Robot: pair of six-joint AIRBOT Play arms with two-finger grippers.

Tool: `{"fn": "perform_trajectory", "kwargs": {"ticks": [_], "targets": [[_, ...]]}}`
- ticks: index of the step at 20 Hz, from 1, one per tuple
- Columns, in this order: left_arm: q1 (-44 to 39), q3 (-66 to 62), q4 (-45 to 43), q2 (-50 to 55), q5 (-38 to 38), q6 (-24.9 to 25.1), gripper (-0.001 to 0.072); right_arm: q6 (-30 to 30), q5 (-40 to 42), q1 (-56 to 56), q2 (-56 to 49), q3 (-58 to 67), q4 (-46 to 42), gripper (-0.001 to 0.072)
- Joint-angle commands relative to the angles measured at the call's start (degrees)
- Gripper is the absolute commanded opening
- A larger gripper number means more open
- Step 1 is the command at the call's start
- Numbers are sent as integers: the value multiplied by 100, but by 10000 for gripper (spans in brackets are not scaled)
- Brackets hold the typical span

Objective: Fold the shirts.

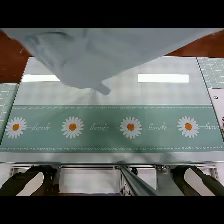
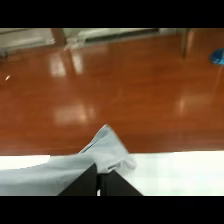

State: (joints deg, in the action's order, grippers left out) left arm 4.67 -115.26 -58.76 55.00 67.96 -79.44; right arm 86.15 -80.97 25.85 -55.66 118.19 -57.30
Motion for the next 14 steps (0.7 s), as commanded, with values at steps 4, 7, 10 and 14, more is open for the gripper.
{"fn": "perform_trajectory", "kwargs": {"ticks": [4, 7, 10, 14], "targets": [[7, -402, -1875, -1593, 376, -295, 17, 203, -505, -133, 1646, 70, -549, 22], [7, -374, -2330, -2168, 826, -621, 17, 341, -949, -890, 1950, 70, -946, 22], [9, 151, -2380, -2494, 1576, -1154, 17, 380, -2234, -1270, 1989, 17, -1279, 22], [7, 1897, -2371, -2444, 1843, -1147, 17, 363, -2048, -1281, 2017, -986, -1202, 22]]}}
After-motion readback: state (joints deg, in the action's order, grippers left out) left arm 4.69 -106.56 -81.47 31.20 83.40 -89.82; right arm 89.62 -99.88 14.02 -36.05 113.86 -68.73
